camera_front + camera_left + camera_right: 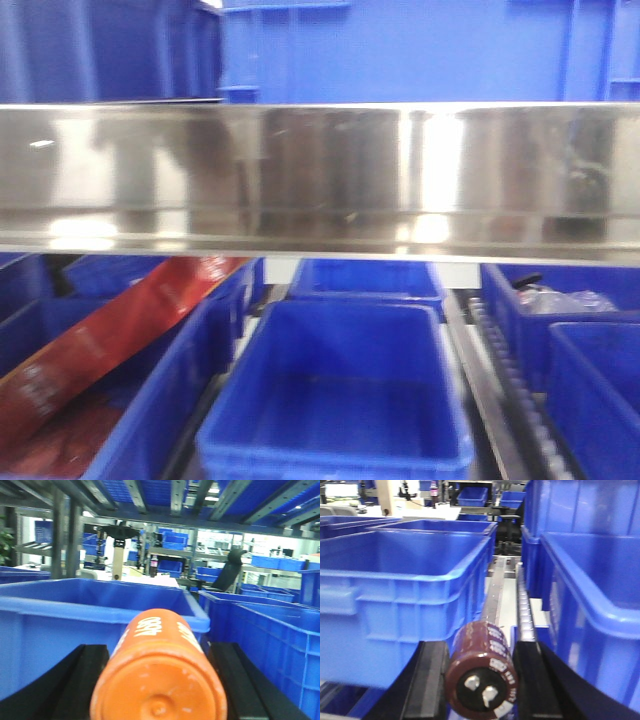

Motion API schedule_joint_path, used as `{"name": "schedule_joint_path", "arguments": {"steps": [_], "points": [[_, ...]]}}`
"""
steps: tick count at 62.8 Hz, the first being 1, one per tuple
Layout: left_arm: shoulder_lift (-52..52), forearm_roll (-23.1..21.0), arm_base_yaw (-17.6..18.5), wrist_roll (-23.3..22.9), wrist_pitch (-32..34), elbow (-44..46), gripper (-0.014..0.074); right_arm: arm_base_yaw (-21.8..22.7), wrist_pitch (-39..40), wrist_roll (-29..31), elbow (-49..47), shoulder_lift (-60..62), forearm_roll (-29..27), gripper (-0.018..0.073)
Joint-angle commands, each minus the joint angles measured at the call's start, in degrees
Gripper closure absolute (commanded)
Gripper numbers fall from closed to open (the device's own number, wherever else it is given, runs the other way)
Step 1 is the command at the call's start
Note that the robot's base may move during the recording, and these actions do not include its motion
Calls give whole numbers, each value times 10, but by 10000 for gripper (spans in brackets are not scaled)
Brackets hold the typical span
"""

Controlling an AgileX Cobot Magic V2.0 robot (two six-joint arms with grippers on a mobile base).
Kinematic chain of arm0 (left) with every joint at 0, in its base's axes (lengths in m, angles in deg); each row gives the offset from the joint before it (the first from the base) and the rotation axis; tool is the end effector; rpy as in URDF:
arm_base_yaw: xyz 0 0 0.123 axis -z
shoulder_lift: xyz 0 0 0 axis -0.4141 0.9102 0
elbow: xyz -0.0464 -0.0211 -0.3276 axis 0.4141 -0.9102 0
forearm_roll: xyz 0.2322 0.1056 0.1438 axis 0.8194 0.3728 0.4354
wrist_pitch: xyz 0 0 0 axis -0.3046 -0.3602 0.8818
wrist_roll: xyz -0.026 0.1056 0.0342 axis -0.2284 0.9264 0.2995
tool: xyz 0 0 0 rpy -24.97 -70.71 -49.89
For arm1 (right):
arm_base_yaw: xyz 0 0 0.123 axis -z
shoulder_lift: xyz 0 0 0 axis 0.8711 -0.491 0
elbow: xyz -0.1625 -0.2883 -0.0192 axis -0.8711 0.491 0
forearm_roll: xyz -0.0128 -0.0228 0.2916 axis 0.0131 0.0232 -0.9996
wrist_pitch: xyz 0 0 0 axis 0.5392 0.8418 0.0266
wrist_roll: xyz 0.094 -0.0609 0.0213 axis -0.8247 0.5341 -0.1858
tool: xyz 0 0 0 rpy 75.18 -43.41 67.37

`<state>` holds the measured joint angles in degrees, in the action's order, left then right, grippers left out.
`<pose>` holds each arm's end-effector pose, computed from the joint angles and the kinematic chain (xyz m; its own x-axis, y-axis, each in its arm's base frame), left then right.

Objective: Place cylindrical capacitor in blue bin on shelf
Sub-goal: 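Drive up to the shelf and stop facing the blue bins, then move both grippers over a blue bin and open them to drop capacitors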

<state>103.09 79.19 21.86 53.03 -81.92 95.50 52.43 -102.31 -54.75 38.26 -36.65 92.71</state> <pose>0.0767 0.0037 0.3745 0.1691 -0.0847 -0.9820 -0.0322 0.9953 -0.0914 0.1105 0.0111 0.3935 -0.1136 0.0208 -0.9933 -0.0979 0.9947 0.0320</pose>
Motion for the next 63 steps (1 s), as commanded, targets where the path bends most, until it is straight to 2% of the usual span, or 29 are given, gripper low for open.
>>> {"name": "schedule_joint_path", "arguments": {"steps": [1, 63], "points": [[-3, -2, -1, 1, 11, 1, 708, 0, 17, 2, -1, 4, 4, 721], [-3, -2, -1, 1, 15, 1, 708, 0, 22, 2, -1, 4, 4, 721]]}}
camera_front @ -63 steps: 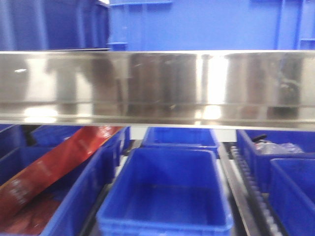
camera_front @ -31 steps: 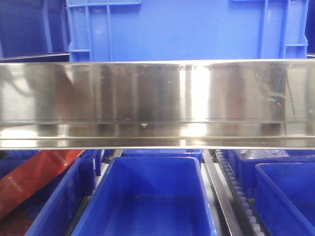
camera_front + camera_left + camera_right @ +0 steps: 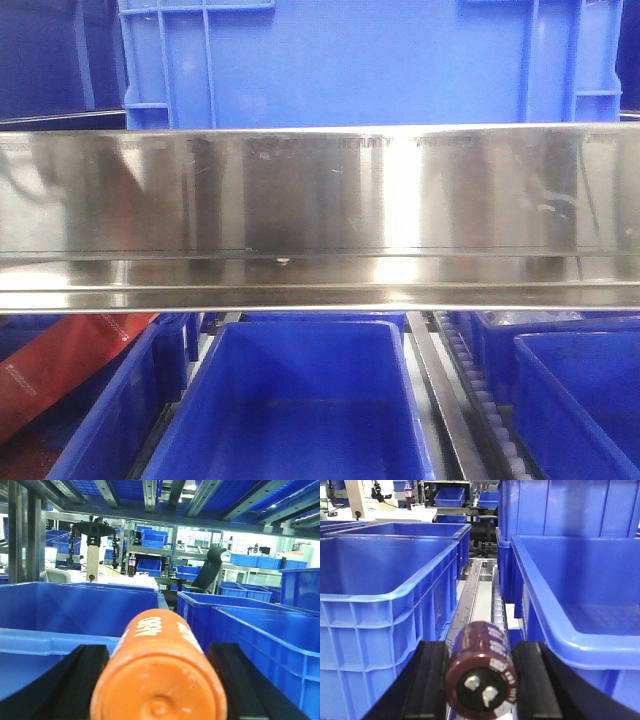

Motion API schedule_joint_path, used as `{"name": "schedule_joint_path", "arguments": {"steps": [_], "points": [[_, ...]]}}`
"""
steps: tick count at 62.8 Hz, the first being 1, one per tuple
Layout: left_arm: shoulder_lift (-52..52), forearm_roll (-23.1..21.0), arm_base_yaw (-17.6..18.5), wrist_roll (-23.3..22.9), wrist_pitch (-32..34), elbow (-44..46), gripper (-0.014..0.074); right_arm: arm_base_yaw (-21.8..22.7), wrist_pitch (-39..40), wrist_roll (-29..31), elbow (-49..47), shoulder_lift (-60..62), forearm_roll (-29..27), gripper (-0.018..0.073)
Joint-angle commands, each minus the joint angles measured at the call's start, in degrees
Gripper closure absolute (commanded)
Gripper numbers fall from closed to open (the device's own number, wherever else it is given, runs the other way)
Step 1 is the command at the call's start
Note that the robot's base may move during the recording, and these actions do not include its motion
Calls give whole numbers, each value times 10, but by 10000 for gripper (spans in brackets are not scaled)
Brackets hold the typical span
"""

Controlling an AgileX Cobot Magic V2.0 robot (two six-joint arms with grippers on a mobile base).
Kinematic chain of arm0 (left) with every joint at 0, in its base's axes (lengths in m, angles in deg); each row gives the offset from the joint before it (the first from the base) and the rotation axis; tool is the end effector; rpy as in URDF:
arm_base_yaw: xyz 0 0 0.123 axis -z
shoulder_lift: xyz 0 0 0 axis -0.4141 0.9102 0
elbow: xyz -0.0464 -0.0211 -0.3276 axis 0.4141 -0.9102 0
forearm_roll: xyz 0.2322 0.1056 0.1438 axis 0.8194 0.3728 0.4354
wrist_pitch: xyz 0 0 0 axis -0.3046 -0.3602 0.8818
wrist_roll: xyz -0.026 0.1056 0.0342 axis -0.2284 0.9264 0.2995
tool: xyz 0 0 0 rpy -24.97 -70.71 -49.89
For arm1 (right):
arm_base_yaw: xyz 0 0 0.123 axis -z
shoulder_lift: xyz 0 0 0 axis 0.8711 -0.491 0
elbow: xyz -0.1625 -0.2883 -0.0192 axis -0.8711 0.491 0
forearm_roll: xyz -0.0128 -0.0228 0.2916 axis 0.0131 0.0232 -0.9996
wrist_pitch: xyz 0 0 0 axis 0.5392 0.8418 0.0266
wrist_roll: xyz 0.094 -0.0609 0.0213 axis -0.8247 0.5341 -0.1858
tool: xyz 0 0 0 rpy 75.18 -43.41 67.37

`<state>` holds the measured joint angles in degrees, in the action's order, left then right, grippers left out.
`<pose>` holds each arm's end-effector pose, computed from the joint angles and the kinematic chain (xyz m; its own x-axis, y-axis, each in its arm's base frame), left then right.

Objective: Place cylindrical capacitor in blue bin on shelf
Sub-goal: 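Move both grippers over a blue bin and open them to drop capacitors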

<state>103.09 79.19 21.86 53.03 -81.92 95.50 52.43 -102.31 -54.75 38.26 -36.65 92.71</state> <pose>0.0767 0.0037 0.3745 0.1691 -0.0847 -0.9820 -0.0322 0.9953 -0.0914 0.1105 0.0111 0.3935 -0.1136 0.0208 -0.9933 -0.0979 0.9947 0.0320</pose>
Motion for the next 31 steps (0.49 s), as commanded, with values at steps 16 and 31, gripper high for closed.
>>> {"name": "schedule_joint_path", "arguments": {"steps": [16, 31], "points": [[-3, -2, -1, 1, 70, 1, 708, 0, 56, 2, -1, 4, 4, 721], [-1, -8, -1, 1, 70, 1, 708, 0, 55, 2, -1, 4, 4, 721]]}}
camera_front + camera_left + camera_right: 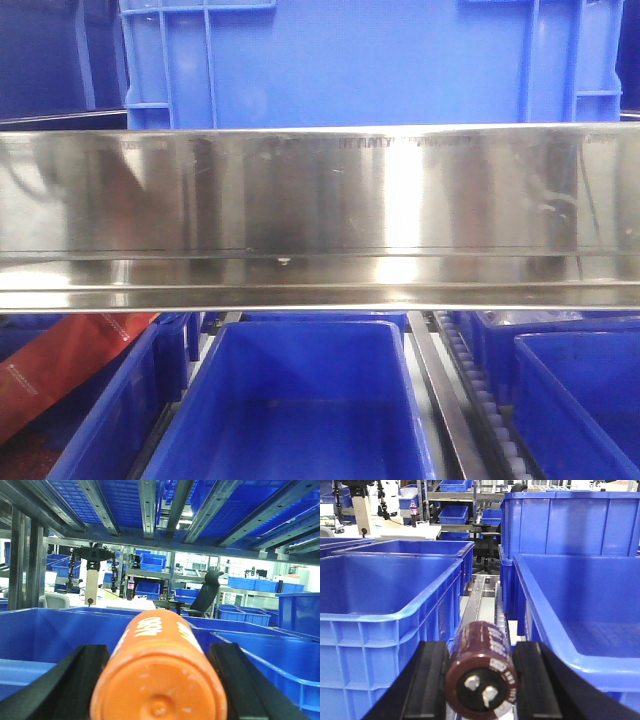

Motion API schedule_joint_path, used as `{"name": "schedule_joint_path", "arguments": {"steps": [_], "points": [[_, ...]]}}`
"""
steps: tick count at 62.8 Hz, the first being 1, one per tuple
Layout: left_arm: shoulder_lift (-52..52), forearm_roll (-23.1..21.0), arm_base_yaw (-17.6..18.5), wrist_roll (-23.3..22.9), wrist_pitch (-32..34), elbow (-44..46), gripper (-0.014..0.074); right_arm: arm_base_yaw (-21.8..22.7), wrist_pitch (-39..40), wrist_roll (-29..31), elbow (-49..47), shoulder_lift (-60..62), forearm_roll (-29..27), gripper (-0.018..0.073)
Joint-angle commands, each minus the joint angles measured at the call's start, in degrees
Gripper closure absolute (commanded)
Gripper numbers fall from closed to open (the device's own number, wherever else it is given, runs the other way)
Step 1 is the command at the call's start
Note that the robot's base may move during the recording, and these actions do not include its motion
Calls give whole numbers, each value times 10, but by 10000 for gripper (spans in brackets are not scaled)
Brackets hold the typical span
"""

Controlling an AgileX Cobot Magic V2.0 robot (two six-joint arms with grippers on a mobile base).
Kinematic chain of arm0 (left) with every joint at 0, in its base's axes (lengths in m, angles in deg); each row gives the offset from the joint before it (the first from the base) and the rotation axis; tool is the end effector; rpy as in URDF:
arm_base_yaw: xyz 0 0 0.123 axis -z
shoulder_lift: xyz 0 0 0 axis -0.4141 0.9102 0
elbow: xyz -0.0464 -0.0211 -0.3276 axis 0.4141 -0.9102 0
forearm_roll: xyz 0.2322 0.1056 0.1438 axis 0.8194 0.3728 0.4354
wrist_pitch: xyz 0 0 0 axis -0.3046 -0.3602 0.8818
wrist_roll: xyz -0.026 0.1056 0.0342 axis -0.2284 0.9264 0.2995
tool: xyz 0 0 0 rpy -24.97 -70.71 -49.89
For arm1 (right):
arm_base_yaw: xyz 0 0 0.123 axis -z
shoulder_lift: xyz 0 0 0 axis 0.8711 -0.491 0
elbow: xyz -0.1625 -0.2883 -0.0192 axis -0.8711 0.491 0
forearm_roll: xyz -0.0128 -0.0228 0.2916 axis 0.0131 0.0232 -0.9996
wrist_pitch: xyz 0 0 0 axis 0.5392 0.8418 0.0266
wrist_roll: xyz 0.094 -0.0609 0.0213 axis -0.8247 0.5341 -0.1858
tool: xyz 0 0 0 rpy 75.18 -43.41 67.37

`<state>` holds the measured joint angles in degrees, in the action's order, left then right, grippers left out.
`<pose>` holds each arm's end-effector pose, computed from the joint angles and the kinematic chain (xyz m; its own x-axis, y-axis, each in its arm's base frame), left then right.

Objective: Place cylindrical capacitor in blue bin on shelf
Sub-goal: 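Move both grippers over a blue bin and open them to drop capacitors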

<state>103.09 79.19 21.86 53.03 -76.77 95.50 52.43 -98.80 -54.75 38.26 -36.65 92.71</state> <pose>0.0745 0.0034 0.3845 0.2563 -0.0806 -0.9632 -0.0229 0.9957 -0.0894 0.1110 0.0119 0.4005 -0.0534 0.0272 -0.9982 -0.1059 0.9938 0.0327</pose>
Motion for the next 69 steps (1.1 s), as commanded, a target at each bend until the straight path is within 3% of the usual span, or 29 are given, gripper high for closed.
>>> {"name": "schedule_joint_path", "arguments": {"steps": [1, 13, 21, 28, 36, 47, 56, 63, 69], "points": [[0, -8, -1, 1, 17, 1, 708, 0, 24, 2, -1, 4, 4, 721], [69, -5, 12, 1, -43, 64, 708, -17, 53, 26, -36, -34, 4, 721], [163, -5, 47, 1, -51, 138, 708, -39, 61, 52, -86, -104, 4, 721], [246, -5, 97, 1, -51, 202, 708, -66, 72, 52, -140, -175, 4, 721], [349, -3, 177, 1, -47, 281, 708, -104, 86, 52, -207, -260, 4, 721], [492, -3, 246, 1, -40, 377, 708, -135, 106, 52, -277, -358, -1, 721], [604, -3, 280, 1, -27, 458, 708, -138, 155, 52, -297, -429, -24, 721], [672, -3, 284, 1, -16, 498, 708, -138, 182, 52, -297, -464, -74, 721], [702, -8, 287, 1, -15, 516, 708, -138, 182, 52, -297, -490, -77, 721]]}}
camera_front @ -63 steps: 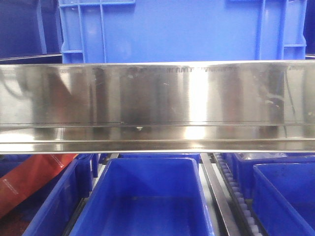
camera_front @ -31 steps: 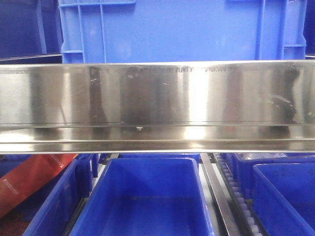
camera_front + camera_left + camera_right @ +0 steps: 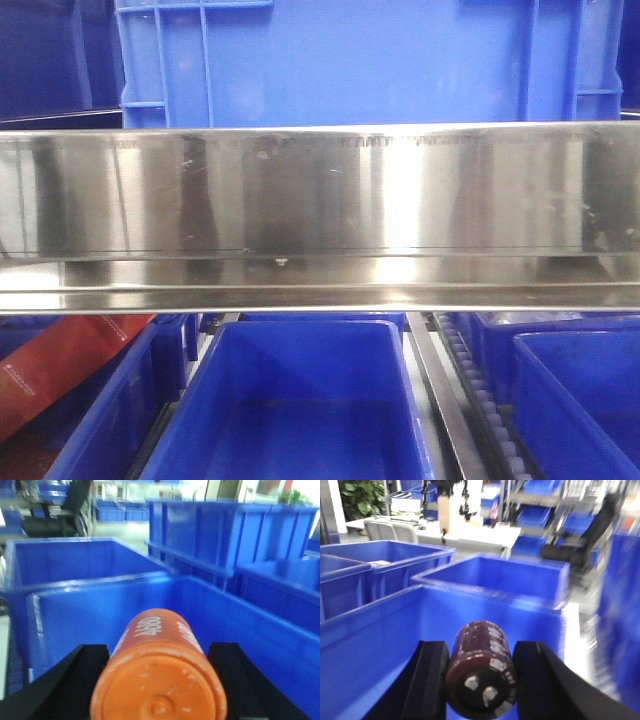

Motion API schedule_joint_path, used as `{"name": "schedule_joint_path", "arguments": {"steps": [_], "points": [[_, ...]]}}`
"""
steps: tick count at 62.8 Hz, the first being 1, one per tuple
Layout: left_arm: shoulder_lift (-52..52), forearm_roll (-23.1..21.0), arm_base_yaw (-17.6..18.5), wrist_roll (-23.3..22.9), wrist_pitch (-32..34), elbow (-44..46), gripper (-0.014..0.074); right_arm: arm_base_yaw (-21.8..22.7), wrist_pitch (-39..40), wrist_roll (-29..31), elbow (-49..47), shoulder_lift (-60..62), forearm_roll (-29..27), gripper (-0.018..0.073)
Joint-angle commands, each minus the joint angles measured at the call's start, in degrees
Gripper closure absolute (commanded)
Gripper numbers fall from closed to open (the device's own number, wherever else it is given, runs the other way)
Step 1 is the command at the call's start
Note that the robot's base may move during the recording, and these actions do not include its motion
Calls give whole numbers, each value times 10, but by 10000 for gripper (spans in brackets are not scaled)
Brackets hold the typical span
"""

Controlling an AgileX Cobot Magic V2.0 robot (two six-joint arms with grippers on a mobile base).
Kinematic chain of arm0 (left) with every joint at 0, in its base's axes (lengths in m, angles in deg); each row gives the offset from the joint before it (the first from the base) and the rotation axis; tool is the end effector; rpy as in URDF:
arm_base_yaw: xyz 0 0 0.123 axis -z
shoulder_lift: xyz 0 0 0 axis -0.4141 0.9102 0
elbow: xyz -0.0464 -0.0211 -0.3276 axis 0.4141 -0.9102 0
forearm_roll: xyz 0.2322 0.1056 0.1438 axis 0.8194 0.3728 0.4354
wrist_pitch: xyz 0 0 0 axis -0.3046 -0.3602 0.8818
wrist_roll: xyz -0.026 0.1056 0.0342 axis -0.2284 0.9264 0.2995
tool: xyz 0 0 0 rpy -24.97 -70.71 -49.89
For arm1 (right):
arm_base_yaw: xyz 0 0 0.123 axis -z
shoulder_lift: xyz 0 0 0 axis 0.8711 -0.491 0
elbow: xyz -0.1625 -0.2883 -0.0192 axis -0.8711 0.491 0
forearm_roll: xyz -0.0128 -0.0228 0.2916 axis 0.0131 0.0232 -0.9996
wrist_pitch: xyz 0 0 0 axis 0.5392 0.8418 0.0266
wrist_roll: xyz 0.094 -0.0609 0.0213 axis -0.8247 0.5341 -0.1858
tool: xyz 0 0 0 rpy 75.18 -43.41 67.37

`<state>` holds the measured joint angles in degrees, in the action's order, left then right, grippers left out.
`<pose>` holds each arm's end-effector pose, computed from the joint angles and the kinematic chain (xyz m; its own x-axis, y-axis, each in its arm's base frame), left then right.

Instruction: Place cylindrical capacitor in blue bin on shelf

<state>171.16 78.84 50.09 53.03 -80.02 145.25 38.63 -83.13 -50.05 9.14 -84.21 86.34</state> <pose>0.3656 -0.1753 0.4587 -0.1501 -0.0370 -0.9880 0.4188 0.9028 -0.0974 0.3279 0.1323 0.4478 -0.1143 0.0161 -0.9933 -0.3686 0.9278 0.0574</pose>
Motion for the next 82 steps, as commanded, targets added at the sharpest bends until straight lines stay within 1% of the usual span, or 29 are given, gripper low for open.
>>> {"name": "schedule_joint_path", "arguments": {"steps": [1, 7, 10, 15, 16, 19, 20, 22, 23, 24, 27, 30, 32, 38, 41, 44, 47, 49, 50, 53, 55, 56, 57, 58, 60, 62, 65, 73, 82], "points": [[26, -5, 5, 1, 18, 19, 708, 0, 25, 5, -6, -18, -13, 721], [31, -5, 9, 1, 10, 19, 690, -1, 24, 5, -6, -28, -15, 714], [31, -5, 11, 1, 4, 19, 630, -1, 24, 5, -6, -28, -15, 666], [31, -5, 11, 1, -5, 19, 489, -1, 24, 5, -6, -28, -17, 508], [31, -5, 11, 1, -5, 19, 442, -1, 24, 5, -6, -28, -19, 454], [31, -5, 11, 1, -5, 19, 344, -1, 24, 5, -6, -28, -21, 344], [31, -5, 11, 1, -5, 19, 312, -1, 24, 5, -6, -28, -22, 293], [31, -5, 11, 1, -8, 19, 218, -1, 23, 5, -6, -28, -23, 212], [31, -5, 11, 1, -10, 19, 188, -1, 23, 5, -6, -28, -23, 169], [31, -5, 11, 1, -14, 19, 145, -1, 21, 5, -6, -28, -24, 142], [31, -5, 11, 1, -20, 19, 62, -1, 17, 5, -6, -28, -25, 63], [31, -5, 11, 1, -29, 19, 9, -1, 9, 5, -6, -27, -25, 3], [31, -5, 11, 1, -34, 19, -7, -1, 2, 5, -6, -24, -25, -9], [23, -5, 11, 1, -37, 19, 3, 0, -15, 5, -6, -7, -25, 1], [14, -5, 11, 1, -44, 19, 27, 0, -26, 5, -6, 4, -25, 1], [4, -5, 11, 1, -54, 19, 78, 1, -47, 5, -6, 21, -25, 6], [-13, -5, 11, 1, -78, 19, 181, 2, -76, 5, -6, 42, -25, 34], [-24, -5, 11, 1, -93, 19, 250, 2, -99, 5, -6, 56, -25, 73], [-28, -5, 11, 1, -104, 19, 307, 2, -108, 5, -6, 62, -25, 93], [-44, -5, 10, 1, -127, 19, 454, 2, -139, 5, -6, 80, -23, 189], [-52, -1, 10, 1, -140, 19, 547, 2, -160, 5, -6, 93, -23, 279], [-57, -1, 9, 1, -150, 19, 621, 2, -167, 5, -6, 97, -22, 319], [-60, -1, 7, 1, -156, 19, 671, 2, -172, 5, -6, 102, -20, 359], [-64, -5, 7, 1, -162, 19, 712, 2, -182, 5, -5, 106, -18, 422], [-70, -5, 3, -8, -168, 17, 708, 2, -189, 5, -5, 116, -8, 526], [-77, -5, 2, -16, -166, 11, 708, 2, -195, 5, -5, 123, -1, 607], [-89, -5, 2, -22, -148, -2, 708, 2, -199, 5, -4, 133, 0, 732], [-129, -8, 2, -32, -79, -75, 708, 2, -186, 5, 9, 167, 1, 722], [-198, -18, 2, -32, 12, -195, 708, 2, -131, 5, 89, 228, 10, 722]]}}
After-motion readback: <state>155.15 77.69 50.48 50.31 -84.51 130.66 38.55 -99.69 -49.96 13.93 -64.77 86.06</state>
